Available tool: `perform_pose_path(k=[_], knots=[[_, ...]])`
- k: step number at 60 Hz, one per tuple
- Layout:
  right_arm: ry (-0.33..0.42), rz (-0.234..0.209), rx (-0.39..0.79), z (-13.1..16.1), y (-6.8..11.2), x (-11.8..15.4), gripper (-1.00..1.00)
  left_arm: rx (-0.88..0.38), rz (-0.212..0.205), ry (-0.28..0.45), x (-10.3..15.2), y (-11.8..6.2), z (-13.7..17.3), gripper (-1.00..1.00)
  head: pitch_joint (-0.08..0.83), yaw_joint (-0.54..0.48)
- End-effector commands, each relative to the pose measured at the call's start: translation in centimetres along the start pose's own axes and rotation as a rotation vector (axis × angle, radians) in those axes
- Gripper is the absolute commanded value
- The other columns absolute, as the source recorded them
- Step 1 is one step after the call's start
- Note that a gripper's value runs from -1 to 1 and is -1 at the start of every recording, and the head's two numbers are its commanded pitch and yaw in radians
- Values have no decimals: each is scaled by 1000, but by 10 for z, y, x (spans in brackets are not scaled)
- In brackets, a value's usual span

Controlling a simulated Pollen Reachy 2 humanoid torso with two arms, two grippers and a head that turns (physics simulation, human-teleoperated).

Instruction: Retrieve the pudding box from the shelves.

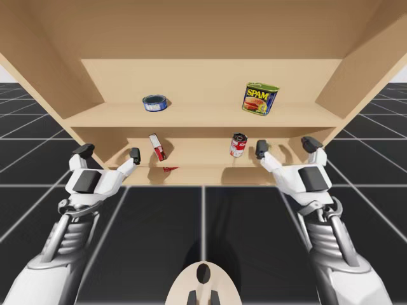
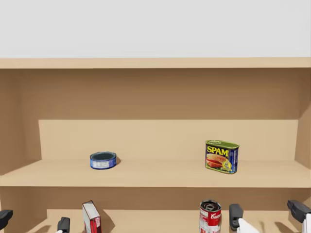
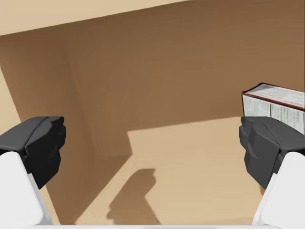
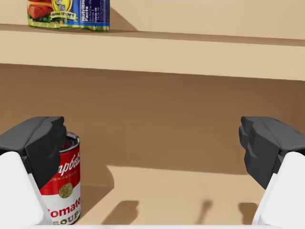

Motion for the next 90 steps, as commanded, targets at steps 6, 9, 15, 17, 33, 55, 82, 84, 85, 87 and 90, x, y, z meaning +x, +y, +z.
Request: perform_pose_path(k=[6,9,15,17,33,55,82,84,85,87,90], knots=[[-4,-8,2,2,7,0,-1000,-2,5,5,1,0,0,-1000,9,15],[12,2,13,2,7,-1,-1000,-1,6,4,1,0,0,-1000,31,16],[13,-3,4,1,6,0,-1000,-2,7,5,1,0,0,-1000,92,24],[13,-1,2,1,5,0,-1000,-2,7,5,0,0,0,-1000,115,27],[17,15,-1,0,5,-1,-1000,-5,4,9,-1,-1,-1,-1000,282,102],[22,15,6,1,4,-1,-1000,-13,1,14,-4,-3,-2,-1000,420,296],[32,16,-6,0,5,-3,-1000,-203,170,115,39,-22,32,-1000,422,295],[32,17,-6,0,5,-3,-1000,-204,168,116,39,-25,33,-1000,421,295],[32,16,-6,0,5,-3,-1000,-206,169,120,40,-28,35,-1000,420,296],[34,13,-6,0,5,-3,-1000,-207,174,132,41,-32,35,-1000,419,298],[33,13,-6,1,5,-3,-1000,-209,196,151,41,-41,36,-1000,418,299]])
